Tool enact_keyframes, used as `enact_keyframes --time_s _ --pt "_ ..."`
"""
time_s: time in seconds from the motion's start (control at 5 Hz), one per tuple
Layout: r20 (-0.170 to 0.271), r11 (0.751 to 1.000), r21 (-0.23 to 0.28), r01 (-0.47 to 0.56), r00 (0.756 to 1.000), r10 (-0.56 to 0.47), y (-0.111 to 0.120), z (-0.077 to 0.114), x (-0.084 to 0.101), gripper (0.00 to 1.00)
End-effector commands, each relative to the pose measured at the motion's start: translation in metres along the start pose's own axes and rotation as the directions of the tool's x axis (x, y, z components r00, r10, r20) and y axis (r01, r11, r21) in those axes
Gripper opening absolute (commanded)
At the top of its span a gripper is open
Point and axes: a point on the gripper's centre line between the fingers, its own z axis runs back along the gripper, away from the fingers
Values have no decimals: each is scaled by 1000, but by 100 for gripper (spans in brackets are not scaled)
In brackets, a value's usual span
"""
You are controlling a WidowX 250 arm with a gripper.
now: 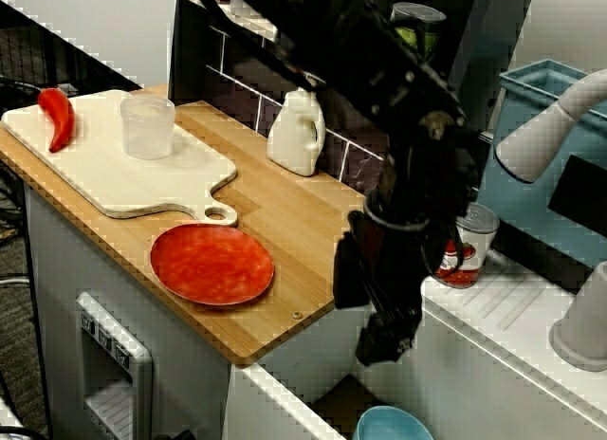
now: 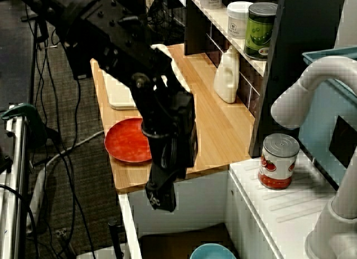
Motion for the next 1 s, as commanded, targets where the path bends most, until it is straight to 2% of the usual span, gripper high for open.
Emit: enact_keyframes --time_s 0.0,0.4,0.8 --pt "87 1000 -10 -29 996 30 21 43 -17 100" --pt "78 999 9 -52 996 51 33 48 -32 100" --pt "27 994 48 -97 995 96 66 57 -45 100"
